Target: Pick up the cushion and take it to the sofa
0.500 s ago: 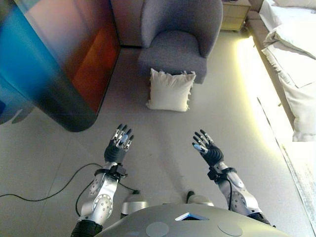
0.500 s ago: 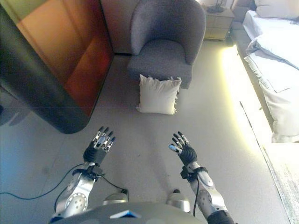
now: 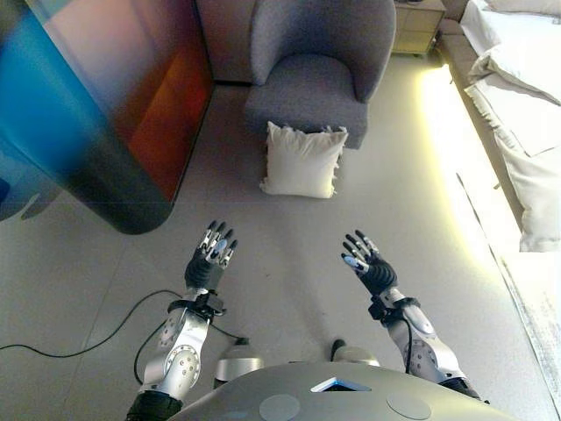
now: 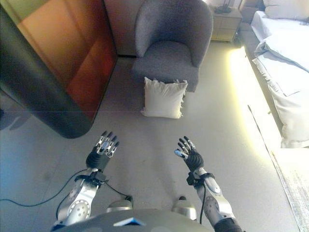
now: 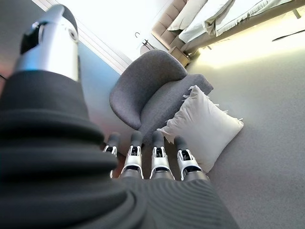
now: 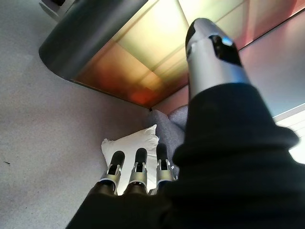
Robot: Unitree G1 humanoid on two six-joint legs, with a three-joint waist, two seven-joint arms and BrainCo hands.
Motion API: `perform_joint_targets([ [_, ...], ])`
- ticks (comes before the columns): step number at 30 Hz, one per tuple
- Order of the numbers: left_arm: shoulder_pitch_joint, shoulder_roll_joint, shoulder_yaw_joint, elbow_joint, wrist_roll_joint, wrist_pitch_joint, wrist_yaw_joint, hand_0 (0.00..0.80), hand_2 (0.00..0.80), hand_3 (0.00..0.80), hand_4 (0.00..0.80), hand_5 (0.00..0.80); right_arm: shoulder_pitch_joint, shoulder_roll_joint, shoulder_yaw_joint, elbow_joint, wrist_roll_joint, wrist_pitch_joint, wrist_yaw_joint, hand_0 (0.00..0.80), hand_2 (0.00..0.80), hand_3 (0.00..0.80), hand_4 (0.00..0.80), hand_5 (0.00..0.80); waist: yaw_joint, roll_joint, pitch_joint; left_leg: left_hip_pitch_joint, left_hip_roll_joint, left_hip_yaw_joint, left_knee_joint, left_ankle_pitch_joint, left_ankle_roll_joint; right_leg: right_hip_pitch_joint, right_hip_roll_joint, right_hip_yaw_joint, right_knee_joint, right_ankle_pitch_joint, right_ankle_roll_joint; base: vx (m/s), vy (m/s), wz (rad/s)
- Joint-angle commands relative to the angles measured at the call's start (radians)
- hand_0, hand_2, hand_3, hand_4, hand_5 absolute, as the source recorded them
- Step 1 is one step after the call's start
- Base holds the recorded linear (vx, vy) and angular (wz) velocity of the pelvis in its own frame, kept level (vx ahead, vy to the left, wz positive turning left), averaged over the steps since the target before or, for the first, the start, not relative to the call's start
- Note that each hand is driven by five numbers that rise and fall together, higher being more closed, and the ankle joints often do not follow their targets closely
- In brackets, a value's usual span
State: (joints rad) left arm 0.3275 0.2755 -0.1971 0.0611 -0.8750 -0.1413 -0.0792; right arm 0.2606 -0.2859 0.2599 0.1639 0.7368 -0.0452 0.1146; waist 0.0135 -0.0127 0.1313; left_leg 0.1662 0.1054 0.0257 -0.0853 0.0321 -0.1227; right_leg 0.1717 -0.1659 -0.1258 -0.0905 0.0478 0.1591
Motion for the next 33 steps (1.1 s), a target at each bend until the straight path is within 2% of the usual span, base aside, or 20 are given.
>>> perform_joint_targets([
  [1, -0.045, 0.022, -0.002, -0.061, 0.074, -0.047, -0.004, 0.000, 0.000, 0.000, 0.000, 0.000, -0.035, 0.017, -0.035, -0.047, -0.003, -0.067, 0.006, 0.000, 0.000, 0.000, 0.000, 0.000, -0.011, -0.009, 0.013, -0.015, -0.122, 0.073, 0.027, -0.075, 0.115, -0.031, 0.108, -0.014, 0.034, -0.052, -0.048, 0.000, 0.000, 0.00],
  [4, -0.042, 0.022, 0.003, -0.048, 0.069, -0.050, 0.004, 0.000, 0.000, 0.000, 0.000, 0.000, -0.037, 0.023, -0.033, -0.032, -0.009, -0.069, -0.002, 0.000, 0.000, 0.000, 0.000, 0.000, -0.011, -0.011, 0.009, -0.010, -0.121, 0.079, 0.025, -0.080, 0.113, -0.029, 0.106, -0.018, 0.033, -0.052, -0.045, 0.015, 0.009, 0.00],
  [8, -0.015, 0.020, 0.024, -0.058, 0.047, -0.055, 0.014, 0.000, 0.000, 0.000, 0.000, 0.000, -0.028, 0.019, -0.041, -0.047, -0.019, -0.040, 0.015, 0.000, 0.000, 0.000, 0.000, 0.000, -0.014, -0.014, -0.005, -0.005, -0.119, 0.100, 0.021, -0.087, 0.114, -0.032, 0.098, -0.021, 0.032, -0.052, -0.039, 0.047, 0.042, -0.03],
  [15, -0.031, 0.033, 0.044, -0.044, 0.006, -0.089, -0.003, 0.000, 0.000, 0.000, 0.000, 0.000, -0.050, 0.013, -0.037, -0.021, -0.019, -0.045, 0.034, 0.000, 0.000, 0.000, 0.000, 0.000, -0.009, -0.031, 0.020, -0.039, -0.128, 0.130, 0.085, -0.115, 0.131, -0.061, 0.077, -0.013, 0.064, -0.050, -0.029, -0.010, 0.066, -0.14],
  [19, -0.033, 0.024, 0.054, -0.038, 0.007, -0.102, 0.017, 0.000, 0.000, 0.000, 0.000, 0.000, -0.069, 0.024, -0.033, -0.007, -0.028, -0.027, 0.021, 0.000, 0.000, 0.000, 0.000, 0.000, 0.003, -0.049, 0.032, -0.053, -0.144, 0.137, 0.153, -0.152, 0.148, -0.065, 0.048, -0.006, 0.098, -0.053, -0.014, 0.047, 0.100, -0.05],
  [22, -0.034, 0.029, 0.082, -0.040, 0.007, -0.101, 0.012, 0.000, 0.000, 0.000, 0.000, 0.000, -0.091, 0.037, -0.037, 0.006, -0.027, -0.050, 0.005, 0.000, 0.000, 0.000, 0.000, 0.000, 0.020, -0.056, 0.043, -0.096, -0.146, 0.133, 0.237, -0.184, 0.172, -0.095, -0.004, -0.004, 0.202, -0.070, 0.003, -0.006, 0.083, 0.02],
  [23, -0.039, 0.037, 0.092, -0.043, 0.004, -0.099, 0.006, 0.000, 0.000, 0.000, 0.000, 0.000, -0.099, 0.044, -0.041, 0.013, -0.028, -0.066, -0.001, 0.000, 0.000, 0.000, 0.000, 0.000, 0.026, -0.055, 0.050, -0.116, -0.148, 0.128, 0.267, -0.196, 0.185, -0.112, -0.034, 0.004, 0.278, -0.053, 0.001, -0.024, 0.125, -0.03],
  [25, -0.047, 0.052, 0.113, -0.049, 0.006, -0.086, -0.011, 0.000, 0.000, 0.000, 0.000, 0.000, -0.100, 0.057, -0.049, 0.019, -0.038, -0.095, -0.023, 0.000, 0.000, 0.000, 0.000, 0.000, 0.037, -0.048, 0.054, -0.143, -0.158, 0.122, 0.297, -0.218, 0.219, -0.172, -0.105, 0.028, 0.472, 0.041, -0.007, -0.012, 0.191, 0.10],
  [26, -0.052, 0.056, 0.121, -0.054, 0.007, -0.072, -0.012, 0.000, 0.000, 0.000, 0.000, 0.000, -0.092, 0.062, -0.051, 0.013, -0.044, -0.104, -0.038, 0.000, 0.000, 0.000, 0.000, 0.000, 0.032, -0.036, 0.056, -0.143, -0.161, 0.111, 0.298, -0.224, 0.232, -0.235, -0.120, 0.059, 0.602, 0.108, -0.011, 0.014, 0.227, 0.33],
  [28, -0.056, 0.065, 0.124, -0.056, 0.005, -0.057, -0.007, 0.000, 0.000, 0.000, 0.000, 0.000, -0.066, 0.059, -0.055, -0.007, -0.044, -0.104, -0.055, 0.000, 0.000, 0.000, 0.000, 0.000, 0.013, -0.019, 0.062, -0.137, -0.166, 0.082, 0.303, -0.231, 0.232, -0.335, -0.099, 0.123, 0.753, 0.169, -0.011, 0.065, 0.199, 0.23],
  [29, -0.055, 0.071, 0.130, -0.059, -0.006, -0.049, -0.016, 0.000, 0.000, 0.000, 0.000, 0.000, -0.047, 0.053, -0.065, -0.019, -0.042, -0.100, -0.051, 0.000, 0.000, 0.000, 0.000, 0.000, -0.002, -0.015, 0.065, -0.132, -0.168, 0.064, 0.306, -0.234, 0.226, -0.381, -0.082, 0.152, 0.775, 0.188, -0.012, 0.137, 0.137, 0.19],
  [30, -0.050, 0.078, 0.131, -0.065, -0.015, -0.043, -0.024, 0.000, 0.000, 0.000, 0.000, 0.000, -0.026, 0.044, -0.072, -0.029, -0.037, -0.100, -0.046, 0.000, 0.000, 0.000, 0.000, 0.000, -0.015, -0.014, 0.069, -0.128, -0.171, 0.051, 0.309, -0.236, 0.220, -0.416, -0.066, 0.166, 0.765, 0.184, -0.015, 0.168, 0.063, 0.22],
  [33, -0.048, 0.088, 0.112, -0.070, -0.012, -0.048, -0.028, 0.000, 0.000, 0.000, 0.000, 0.000, -0.003, 0.027, -0.099, -0.030, -0.003, -0.093, -0.035, 0.000, 0.000, 0.000, 0.000, 0.000, -0.046, -0.044, 0.078, -0.108, -0.200, 0.009, 0.310, -0.260, 0.208, -0.441, -0.016, 0.164, 0.584, 0.176, -0.004, 0.229, -0.060, 0.36],
])
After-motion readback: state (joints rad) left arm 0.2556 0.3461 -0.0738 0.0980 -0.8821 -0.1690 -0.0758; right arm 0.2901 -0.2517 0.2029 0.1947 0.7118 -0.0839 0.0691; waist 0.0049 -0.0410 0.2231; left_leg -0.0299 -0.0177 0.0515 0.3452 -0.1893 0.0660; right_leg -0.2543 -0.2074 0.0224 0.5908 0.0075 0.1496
